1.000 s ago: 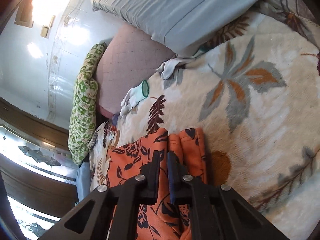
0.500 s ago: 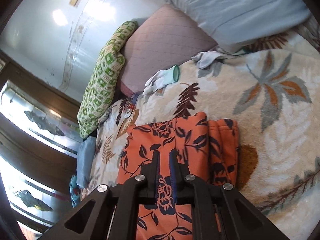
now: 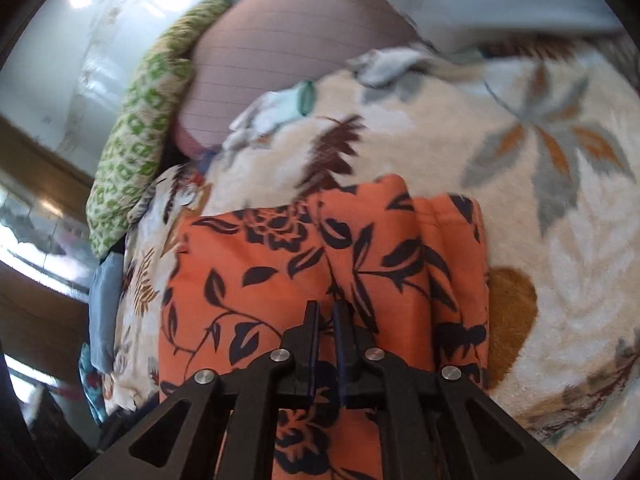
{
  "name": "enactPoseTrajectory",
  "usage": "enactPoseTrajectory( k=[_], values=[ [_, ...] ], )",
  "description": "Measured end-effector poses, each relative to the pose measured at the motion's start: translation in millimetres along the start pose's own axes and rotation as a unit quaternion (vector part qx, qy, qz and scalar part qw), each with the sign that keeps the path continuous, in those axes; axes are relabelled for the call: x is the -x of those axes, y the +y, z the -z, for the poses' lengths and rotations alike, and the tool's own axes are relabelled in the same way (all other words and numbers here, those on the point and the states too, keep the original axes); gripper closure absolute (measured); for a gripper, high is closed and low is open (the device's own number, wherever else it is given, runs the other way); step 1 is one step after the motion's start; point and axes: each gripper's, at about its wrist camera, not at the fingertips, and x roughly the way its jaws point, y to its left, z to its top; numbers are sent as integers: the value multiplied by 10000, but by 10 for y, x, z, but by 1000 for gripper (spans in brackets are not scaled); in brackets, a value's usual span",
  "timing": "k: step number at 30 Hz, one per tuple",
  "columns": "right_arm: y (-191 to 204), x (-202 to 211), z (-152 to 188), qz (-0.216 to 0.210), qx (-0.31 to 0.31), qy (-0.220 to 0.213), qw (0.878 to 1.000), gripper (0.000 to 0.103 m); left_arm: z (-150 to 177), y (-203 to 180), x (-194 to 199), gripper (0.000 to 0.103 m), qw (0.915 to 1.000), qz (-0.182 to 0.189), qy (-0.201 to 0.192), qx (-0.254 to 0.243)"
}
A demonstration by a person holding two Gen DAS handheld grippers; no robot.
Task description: Fold small clothes
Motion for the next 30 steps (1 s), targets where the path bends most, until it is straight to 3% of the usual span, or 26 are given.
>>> enactPoseTrajectory(
  k=[4,7,11,17,25,30],
  values=[
    [-28,129,6,-56,-110,-43,9999,94,45,-18,45,31,10000,13,30,-8],
    [92,314,127,26,174,-105,9998,93,69,14,212,32,9998,13,-144,96],
    [282,594,428,-1,503,-39,9987,94,100,12,354,32,9992,-246,-327,13],
    [362,778,829,316,544,-64,9980,94,140,35,474,32,9967,-678,-411,-186],
    [249,458,1246,979,660,404,9922,93,262,22,372,31,9922,-1088,-341,-505],
    [241,511,1194,839,534,366,9944,93,238,16,440,32,9918,-1074,-452,-516]
  ],
)
